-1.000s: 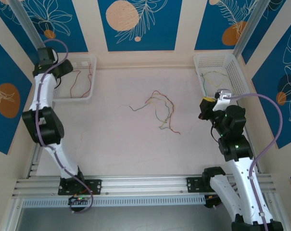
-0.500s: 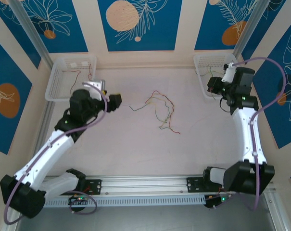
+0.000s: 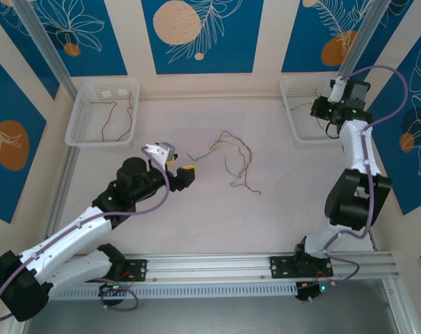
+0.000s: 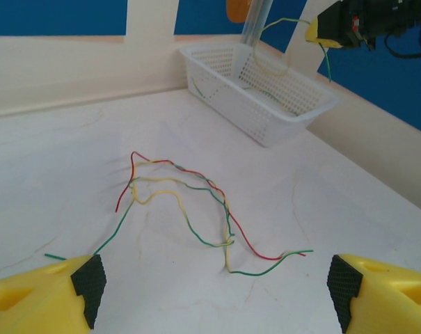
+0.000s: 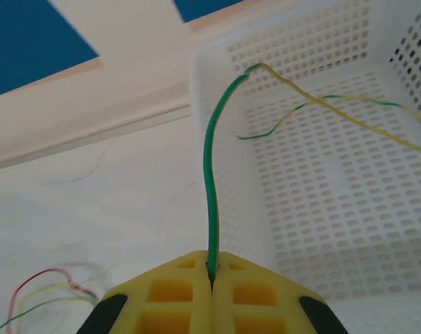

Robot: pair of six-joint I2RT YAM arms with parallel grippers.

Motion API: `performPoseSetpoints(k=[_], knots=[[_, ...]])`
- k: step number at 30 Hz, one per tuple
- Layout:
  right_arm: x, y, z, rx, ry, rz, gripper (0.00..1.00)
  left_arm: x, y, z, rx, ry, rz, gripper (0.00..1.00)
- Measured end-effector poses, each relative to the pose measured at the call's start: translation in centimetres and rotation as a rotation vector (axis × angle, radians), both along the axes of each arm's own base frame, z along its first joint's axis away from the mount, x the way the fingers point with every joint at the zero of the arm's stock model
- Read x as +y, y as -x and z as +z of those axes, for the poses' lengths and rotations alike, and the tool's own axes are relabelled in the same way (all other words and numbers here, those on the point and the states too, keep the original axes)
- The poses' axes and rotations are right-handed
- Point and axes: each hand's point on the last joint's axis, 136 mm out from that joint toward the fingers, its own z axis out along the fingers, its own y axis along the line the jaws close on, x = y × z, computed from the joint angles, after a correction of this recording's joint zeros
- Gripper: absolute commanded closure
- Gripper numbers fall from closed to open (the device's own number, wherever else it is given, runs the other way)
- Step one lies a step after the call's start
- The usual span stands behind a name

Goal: Untangle the cables

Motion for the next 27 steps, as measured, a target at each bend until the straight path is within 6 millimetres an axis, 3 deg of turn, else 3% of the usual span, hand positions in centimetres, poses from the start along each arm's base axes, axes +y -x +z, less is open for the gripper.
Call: performPoseSetpoints(k=[4, 10, 11, 14, 19, 23, 25, 27], knots=[[-2.0, -2.5, -1.1, 0.008, 0.008, 0.0, 0.94, -0.1, -0.4, -0.7, 0.007, -0.011, 0.01, 0.15], [-2.9, -5.3, -2.7, 0.017, 0.015, 0.031, 0.91, -0.3, -0.6, -0.2, -0.016, 0.002, 0.012, 0.14], [-2.9, -5.4, -3.2, 0.025, 0.013, 0.035, 0.89, -0.3, -0.7, -0.1, -0.021, 0.002, 0.017, 0.14], [-3.0, -5.5, -4.4, 0.045, 0.011, 0.043, 0.7, -0.2, -0.8, -0.1, -0.027, 0.001, 0.026, 0.14], [-2.6, -4.3, -6.5, 0.071, -0.011, 0.036, 0.49, -0.1, -1.1, -0.3, -0.028, -0.008, 0.039, 0.14], [-1.8, -1.4, -8.5, 0.121, -0.036, 0.007, 0.47, -0.2, -1.4, -0.9, -0.025, -0.028, 0.047, 0.14], [-1.7, 0.0, -8.1, 0.126, -0.036, -0.019, 0.47, -0.2, -1.5, -1.3, -0.019, -0.038, 0.047, 0.14], [-1.3, 1.4, -6.4, 0.097, -0.029, -0.041, 0.47, -0.3, -1.7, -1.6, -0.013, -0.044, 0.05, 0.13]])
